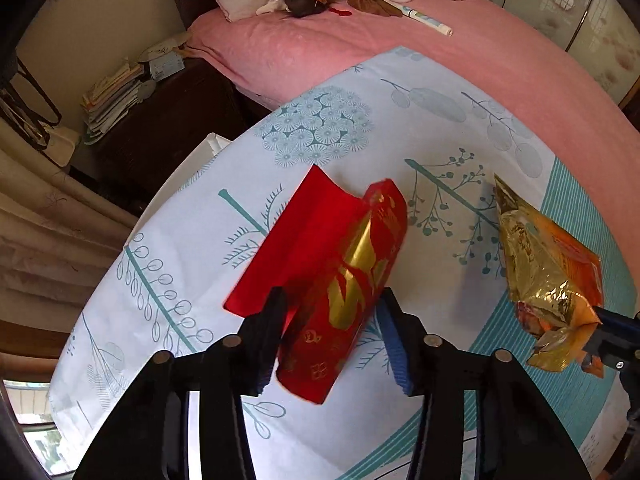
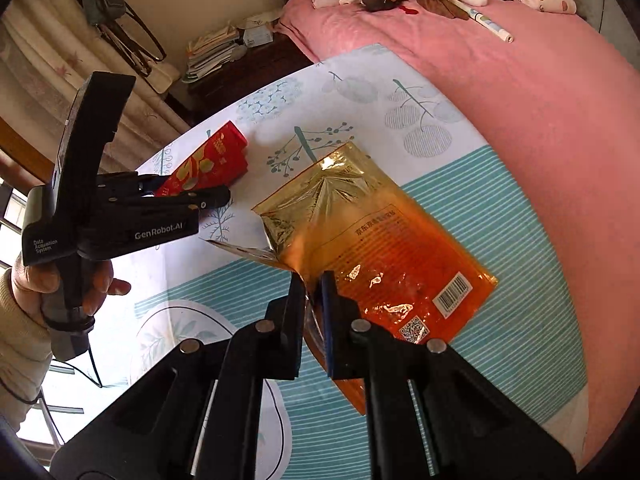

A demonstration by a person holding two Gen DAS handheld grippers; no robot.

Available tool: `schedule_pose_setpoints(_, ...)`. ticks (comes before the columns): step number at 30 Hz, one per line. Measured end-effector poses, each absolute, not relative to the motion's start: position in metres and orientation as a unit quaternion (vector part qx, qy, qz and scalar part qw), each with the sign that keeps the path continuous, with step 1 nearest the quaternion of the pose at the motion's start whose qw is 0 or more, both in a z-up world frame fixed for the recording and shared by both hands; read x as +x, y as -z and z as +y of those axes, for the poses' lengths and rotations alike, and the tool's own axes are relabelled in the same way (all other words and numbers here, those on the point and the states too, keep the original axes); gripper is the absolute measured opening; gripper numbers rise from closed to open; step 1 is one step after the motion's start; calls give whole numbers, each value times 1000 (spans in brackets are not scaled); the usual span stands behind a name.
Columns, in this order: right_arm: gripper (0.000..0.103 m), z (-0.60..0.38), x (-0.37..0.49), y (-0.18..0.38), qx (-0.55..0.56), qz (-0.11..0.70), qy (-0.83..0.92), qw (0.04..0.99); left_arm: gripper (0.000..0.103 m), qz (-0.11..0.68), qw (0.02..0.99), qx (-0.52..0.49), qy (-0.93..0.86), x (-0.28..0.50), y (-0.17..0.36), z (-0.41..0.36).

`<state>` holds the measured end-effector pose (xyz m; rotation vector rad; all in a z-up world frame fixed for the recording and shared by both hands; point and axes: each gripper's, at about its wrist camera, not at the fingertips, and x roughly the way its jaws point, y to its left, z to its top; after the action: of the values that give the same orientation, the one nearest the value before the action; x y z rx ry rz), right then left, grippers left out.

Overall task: Collect trash
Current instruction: 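Carry the orange bag and red packet down over the trash bin with both tools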

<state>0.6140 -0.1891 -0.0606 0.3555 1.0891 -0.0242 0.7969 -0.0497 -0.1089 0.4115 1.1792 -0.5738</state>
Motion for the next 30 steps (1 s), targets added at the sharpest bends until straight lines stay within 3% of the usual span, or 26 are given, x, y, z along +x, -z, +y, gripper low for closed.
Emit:
schedule_pose_setpoints(2, 6, -190, 608, 60, 173, 513, 11, 841, 24, 544, 772, 191, 267, 791, 107, -51)
schedule_pose_setpoints(5, 5, -192, 596, 56, 183, 508, 8, 842, 19, 539, 775, 191, 270, 773, 99, -49)
schedule_pose_setpoints(16, 0, -192, 517, 7, 223, 473, -43, 851, 17, 518, 792, 172, 275, 641, 28, -18)
schedule_pose_setpoints(30, 0, -207, 315, -84, 203, 430, -187, 860, 17, 502, 844, 81, 172, 375, -44, 10)
